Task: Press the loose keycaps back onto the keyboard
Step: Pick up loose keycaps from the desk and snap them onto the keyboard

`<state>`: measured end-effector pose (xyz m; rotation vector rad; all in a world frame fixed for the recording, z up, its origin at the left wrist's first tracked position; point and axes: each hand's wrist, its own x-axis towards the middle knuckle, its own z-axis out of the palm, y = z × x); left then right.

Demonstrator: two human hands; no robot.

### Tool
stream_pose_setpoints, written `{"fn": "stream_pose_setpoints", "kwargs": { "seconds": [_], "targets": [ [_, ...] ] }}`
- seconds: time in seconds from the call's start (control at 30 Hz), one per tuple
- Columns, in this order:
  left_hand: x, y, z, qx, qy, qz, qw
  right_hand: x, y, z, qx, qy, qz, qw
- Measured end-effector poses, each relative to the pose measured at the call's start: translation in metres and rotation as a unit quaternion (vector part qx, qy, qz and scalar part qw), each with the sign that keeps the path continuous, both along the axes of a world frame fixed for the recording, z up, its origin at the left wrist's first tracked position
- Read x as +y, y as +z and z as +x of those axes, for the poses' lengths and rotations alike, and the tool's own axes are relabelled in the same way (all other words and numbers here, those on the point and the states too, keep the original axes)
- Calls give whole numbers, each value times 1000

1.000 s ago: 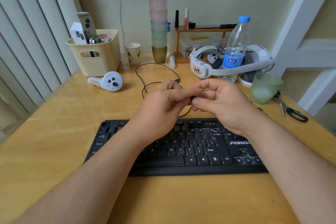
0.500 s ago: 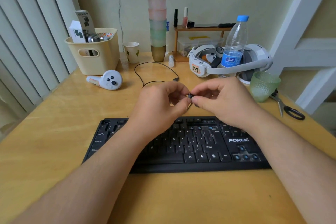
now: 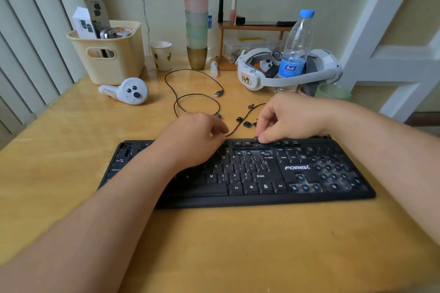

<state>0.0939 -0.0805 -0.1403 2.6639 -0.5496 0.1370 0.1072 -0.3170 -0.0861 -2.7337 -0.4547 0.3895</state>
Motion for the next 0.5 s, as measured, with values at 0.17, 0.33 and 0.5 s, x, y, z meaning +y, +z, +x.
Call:
{"fn": "stream_pose_setpoints", "kwargs": {
  "seconds": [0.17, 0.33, 0.5],
  "targets": [
    [0, 0, 2, 17, 5, 4, 1000, 0, -7, 8, 18, -21, 0, 1000],
    [0, -1, 3, 23, 9, -2, 1000, -1, -13, 8, 25, -26, 28, 999],
    [-1, 0, 2, 23, 9, -6, 1000, 4, -15, 7, -2, -20, 11, 1000]
  ]
}}
